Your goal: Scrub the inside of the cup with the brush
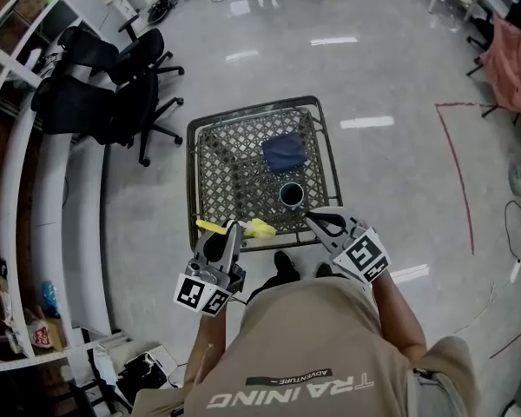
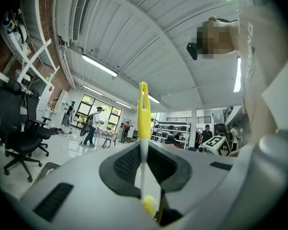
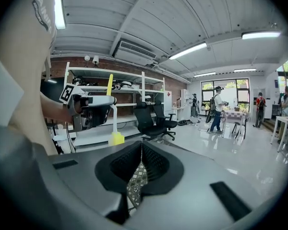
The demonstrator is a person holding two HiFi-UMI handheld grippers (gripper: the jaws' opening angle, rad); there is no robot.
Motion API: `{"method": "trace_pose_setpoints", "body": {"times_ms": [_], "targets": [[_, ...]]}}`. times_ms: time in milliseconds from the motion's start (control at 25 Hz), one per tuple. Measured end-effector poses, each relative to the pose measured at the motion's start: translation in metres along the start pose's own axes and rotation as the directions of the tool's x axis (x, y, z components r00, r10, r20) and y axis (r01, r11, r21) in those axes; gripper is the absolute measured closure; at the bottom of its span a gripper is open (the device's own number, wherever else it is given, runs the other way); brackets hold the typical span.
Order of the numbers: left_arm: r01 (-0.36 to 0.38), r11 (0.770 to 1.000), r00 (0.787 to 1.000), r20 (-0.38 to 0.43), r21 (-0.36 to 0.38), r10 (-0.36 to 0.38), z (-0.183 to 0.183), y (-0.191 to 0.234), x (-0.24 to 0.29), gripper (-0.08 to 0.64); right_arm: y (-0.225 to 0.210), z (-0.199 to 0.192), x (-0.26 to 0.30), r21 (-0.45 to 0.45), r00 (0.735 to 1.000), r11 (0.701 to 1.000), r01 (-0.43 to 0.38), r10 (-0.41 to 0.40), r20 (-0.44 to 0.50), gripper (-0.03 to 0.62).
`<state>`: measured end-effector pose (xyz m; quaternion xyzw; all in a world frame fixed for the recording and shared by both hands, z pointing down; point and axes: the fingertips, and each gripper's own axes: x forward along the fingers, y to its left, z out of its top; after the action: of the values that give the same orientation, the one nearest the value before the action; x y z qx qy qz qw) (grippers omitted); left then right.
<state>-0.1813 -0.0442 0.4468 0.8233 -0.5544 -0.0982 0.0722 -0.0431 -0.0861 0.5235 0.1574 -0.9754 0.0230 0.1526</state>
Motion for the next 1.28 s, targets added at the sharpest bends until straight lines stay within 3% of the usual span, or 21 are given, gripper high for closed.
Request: {"method": "trace_pose_setpoints", "body": {"times_ms": [400,680,1280], "targets": [[0.129,0.991,0.991,-0.015,-0.049,-0.129,-0.003,0.053,0.019,0.517,-0.016,0.009,0.029,0.024,0.989,0.99,0.142,-0.141,-0.034,0.574],[0.141,0.986,0.99,-0.011,-0.091,-0.142,-0.006,0.073,0.019,0.517,-0.017,0.01,0.032,0.007,0.979,0.981,0.192,-0.191,-0.073,0.574],[0.095,0.995,0.995,-0.011,-0.038,-0.096,0.014,0.064,0.026,0.517,-0.043,0.014,0.053,-0.003,0.992,0.992,0.123,-0.123,-0.019,0.574]]}}
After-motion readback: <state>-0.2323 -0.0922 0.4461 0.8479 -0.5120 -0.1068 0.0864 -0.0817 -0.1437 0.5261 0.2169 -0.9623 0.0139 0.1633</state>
